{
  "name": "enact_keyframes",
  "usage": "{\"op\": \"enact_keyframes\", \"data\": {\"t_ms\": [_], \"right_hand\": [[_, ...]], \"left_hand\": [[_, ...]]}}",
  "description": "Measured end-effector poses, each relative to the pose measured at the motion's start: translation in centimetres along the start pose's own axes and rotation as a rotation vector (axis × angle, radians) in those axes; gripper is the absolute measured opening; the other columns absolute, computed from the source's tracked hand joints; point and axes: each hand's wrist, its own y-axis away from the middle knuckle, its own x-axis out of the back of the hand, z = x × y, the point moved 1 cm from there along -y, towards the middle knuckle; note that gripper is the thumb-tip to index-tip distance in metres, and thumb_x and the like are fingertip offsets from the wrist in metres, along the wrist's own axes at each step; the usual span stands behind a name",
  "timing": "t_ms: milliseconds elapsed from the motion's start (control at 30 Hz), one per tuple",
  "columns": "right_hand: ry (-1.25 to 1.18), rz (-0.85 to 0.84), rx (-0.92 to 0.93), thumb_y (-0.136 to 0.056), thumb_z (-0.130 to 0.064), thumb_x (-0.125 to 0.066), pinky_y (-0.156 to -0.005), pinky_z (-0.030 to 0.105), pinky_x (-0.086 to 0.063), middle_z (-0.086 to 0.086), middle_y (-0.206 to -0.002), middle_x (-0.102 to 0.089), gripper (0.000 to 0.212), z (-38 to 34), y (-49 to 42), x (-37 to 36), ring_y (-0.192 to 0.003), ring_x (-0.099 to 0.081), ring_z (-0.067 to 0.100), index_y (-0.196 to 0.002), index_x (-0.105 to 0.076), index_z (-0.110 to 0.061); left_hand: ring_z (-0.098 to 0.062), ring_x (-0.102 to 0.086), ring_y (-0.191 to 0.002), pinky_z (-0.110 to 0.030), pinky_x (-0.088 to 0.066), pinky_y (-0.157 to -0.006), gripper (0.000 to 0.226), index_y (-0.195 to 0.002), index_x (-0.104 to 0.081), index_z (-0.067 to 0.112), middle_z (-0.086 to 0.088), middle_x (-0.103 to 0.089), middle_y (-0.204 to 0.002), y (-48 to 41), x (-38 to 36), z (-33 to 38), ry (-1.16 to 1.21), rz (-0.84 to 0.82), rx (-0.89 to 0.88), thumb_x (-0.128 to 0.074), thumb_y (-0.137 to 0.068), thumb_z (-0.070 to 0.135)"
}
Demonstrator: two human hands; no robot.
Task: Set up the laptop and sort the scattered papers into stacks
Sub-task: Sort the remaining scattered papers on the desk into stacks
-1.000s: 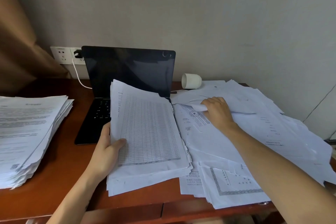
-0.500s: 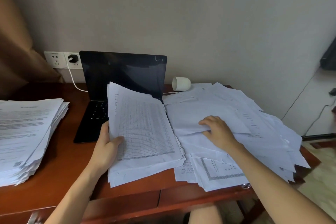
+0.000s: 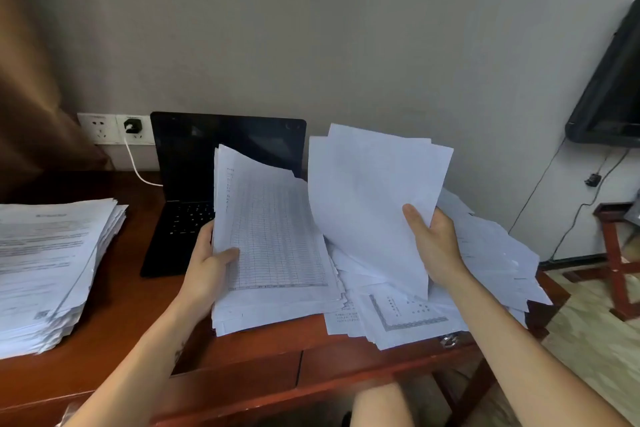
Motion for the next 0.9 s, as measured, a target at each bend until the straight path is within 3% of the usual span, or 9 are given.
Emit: {"op": "enact_keyframes", "data": {"t_ms": [100,233,300,467,633,700,767,833,900], "right_hand": [[-0.069,0.066,-0.046,-0.103,-0.02,-0.058,-0.093,0.028,-0.053,-0.008,-0.124,-0.071,0.028,-0.9,-0.4,0.3,-0.115,-0.066,0.008,-0.13,-0.064,-0.018],[0.035,0.051,-0.125,-0.103,-0.012,-0.054,-0.07,0.015,-0.053,-0.01,-0.108,-0.072,0.019,-0.4,-0.2,-0.1,-0.096,-0.07,0.005,-0.115,-0.067,-0.021],[0.137,-0.015,-0.21,-0.099,-0.005,-0.052,-0.068,0.023,-0.051,-0.003,-0.104,-0.072,0.025,1.0,-0.1,-0.9,-0.088,-0.067,0.013,-0.107,-0.064,-0.026],[0.327,-0.306,-0.308,-0.091,0.0,-0.051,-0.08,0.023,-0.053,-0.006,-0.12,-0.065,0.052,4.5,0.9,-3.6,-0.107,-0.064,0.012,-0.132,-0.049,-0.031],[0.318,-0.21,-0.17,-0.087,0.013,-0.043,-0.078,0.002,-0.045,-0.021,-0.124,-0.053,0.074,5.2,1.3,-6.8,-0.109,-0.055,-0.009,-0.143,-0.032,-0.033],[0.312,-0.183,-0.127,-0.084,0.017,-0.041,-0.091,0.009,-0.046,-0.01,-0.132,-0.053,0.077,5.6,1.0,-7.5,-0.119,-0.054,0.005,-0.147,-0.034,-0.026],[0.36,-0.215,-0.121,-0.084,0.017,-0.04,-0.104,0.022,-0.046,-0.007,-0.139,-0.051,0.078,5.9,0.8,-7.9,-0.127,-0.051,0.012,-0.15,-0.034,-0.024],[0.413,-0.283,-0.117,-0.087,0.014,-0.04,-0.106,0.02,-0.043,-0.015,-0.14,-0.048,0.08,5.6,1.0,-8.3,-0.125,-0.049,-0.001,-0.153,-0.029,-0.029],[0.406,-0.383,-0.074,-0.091,0.012,-0.04,-0.095,-0.001,-0.035,-0.033,-0.134,-0.04,0.08,5.3,1.2,-8.7,-0.112,-0.04,-0.028,-0.15,-0.022,-0.039]], "left_hand": [[-0.024,-0.065,-0.113,-0.033,-0.058,-0.076,0.056,-0.141,-0.042,0.026,-0.004,-0.06,-0.128,-0.1,-0.9,0.8,0.075,-0.024,0.018,-0.056,-0.099,-0.008],[-0.026,-0.066,-0.113,-0.036,-0.057,-0.076,0.056,-0.141,-0.043,0.023,-0.006,-0.061,-0.129,0.1,-1.8,0.5,0.159,-0.063,0.076,-0.053,-0.098,-0.013],[-0.026,-0.066,-0.112,-0.037,-0.058,-0.076,0.056,-0.141,-0.042,0.02,-0.007,-0.061,-0.128,0.4,-2.0,-0.1,0.169,-0.084,0.115,-0.051,-0.098,-0.014],[-0.028,-0.063,-0.119,-0.037,-0.056,-0.082,0.055,-0.144,-0.041,0.022,-0.005,-0.06,-0.132,0.3,-1.6,-1.6,0.044,-0.123,0.144,-0.054,-0.1,-0.007],[-0.018,-0.064,-0.121,-0.026,-0.055,-0.084,0.041,-0.144,-0.041,0.026,0.005,-0.062,-0.132,0.7,-1.8,-1.5,-0.067,-0.181,0.074,-0.051,-0.107,0.012],[-0.015,-0.063,-0.12,-0.023,-0.058,-0.084,0.036,-0.144,-0.041,0.024,0.007,-0.061,-0.132,0.7,-1.9,-1.5,-0.086,-0.182,0.054,-0.049,-0.11,0.021],[-0.013,-0.061,-0.123,-0.032,-0.056,-0.101,0.043,-0.148,-0.04,0.024,0.01,-0.059,-0.136,0.5,-1.8,-1.6,-0.134,-0.17,0.035,-0.051,-0.108,0.032],[-0.012,-0.059,-0.128,-0.042,-0.049,-0.11,0.055,-0.152,-0.038,0.028,0.014,-0.058,-0.14,0.3,-1.4,-1.8,-0.186,-0.172,0.035,-0.056,-0.104,0.045],[-0.011,-0.061,-0.125,-0.039,-0.052,-0.105,0.059,-0.151,-0.039,0.032,0.015,-0.059,-0.139,0.0,-1.2,-2.1,-0.178,-0.185,0.039,-0.061,-0.099,0.048]]}}
